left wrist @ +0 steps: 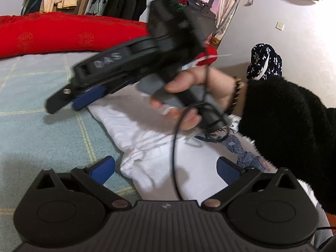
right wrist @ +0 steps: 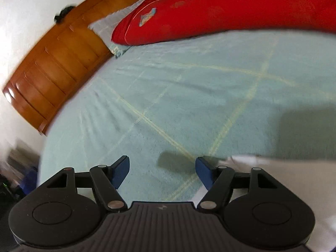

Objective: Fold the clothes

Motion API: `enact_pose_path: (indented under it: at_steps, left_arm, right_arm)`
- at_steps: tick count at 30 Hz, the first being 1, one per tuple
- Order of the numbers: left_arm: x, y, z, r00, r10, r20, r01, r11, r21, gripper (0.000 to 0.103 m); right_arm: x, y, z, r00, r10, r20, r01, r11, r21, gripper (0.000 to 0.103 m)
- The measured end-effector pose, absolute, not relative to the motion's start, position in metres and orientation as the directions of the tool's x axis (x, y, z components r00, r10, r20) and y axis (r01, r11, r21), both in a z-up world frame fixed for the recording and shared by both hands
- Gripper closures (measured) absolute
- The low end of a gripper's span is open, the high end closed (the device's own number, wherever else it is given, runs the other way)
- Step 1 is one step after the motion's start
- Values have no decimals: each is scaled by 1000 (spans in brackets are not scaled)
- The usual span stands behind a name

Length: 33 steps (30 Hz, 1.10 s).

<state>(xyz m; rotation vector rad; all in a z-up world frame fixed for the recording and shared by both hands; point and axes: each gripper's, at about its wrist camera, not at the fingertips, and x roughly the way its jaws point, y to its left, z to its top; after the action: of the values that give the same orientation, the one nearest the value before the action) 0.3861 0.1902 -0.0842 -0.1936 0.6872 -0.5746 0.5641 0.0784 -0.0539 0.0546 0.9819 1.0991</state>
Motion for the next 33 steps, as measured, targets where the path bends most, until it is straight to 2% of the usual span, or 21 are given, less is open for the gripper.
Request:
enact_pose_path:
  at_steps: [4,13,18,20,23,25,28,30,33]
  left_arm:
    - [387,192,-84,631,-565,-532,434,825,-362,1]
    - [388,199,-85,652,-565,-506,416,824,-384,1]
    - [389,198,-84,706,-491,-510,358,869,-342,1]
    - [389,193,-84,735,-443,-514,332,895,-297,1]
    - [386,177,-79,784,-349,-513,308,937,-166,1]
    - [386,166,-71,800,-357,-482,327,933,-150,1]
    - [391,151,-65,793,-436,-426,371,900,-229,1]
    - [400,136,-69,759,-443,-477,387,896,-218,1]
    - [419,117,-92,682,-336,-650,338,932,-128,1]
  right_arm:
    - [552,47,-27,185,709,-680,-738,558,381,29]
    - [480,-78,10,436,521,-734,-586,783,207,22]
    - [416,-136,-3,544,459,-702,-445,867,222,18]
    - [388,-156,-13,574,474,-668,-411,872,266,14]
    - [360,-179,-29,591,515,-621,-390,856,340,9]
    - [348,-189,-42,594,524,-611,-389,852,352,9]
    - [337,-195,-51,620,499,-605,-415,864,286,5]
    - [336,-198,-55,623,493,-608,-432,864,258,1]
    - [339,-204,-60,630,478,-612,-437,869,229,1]
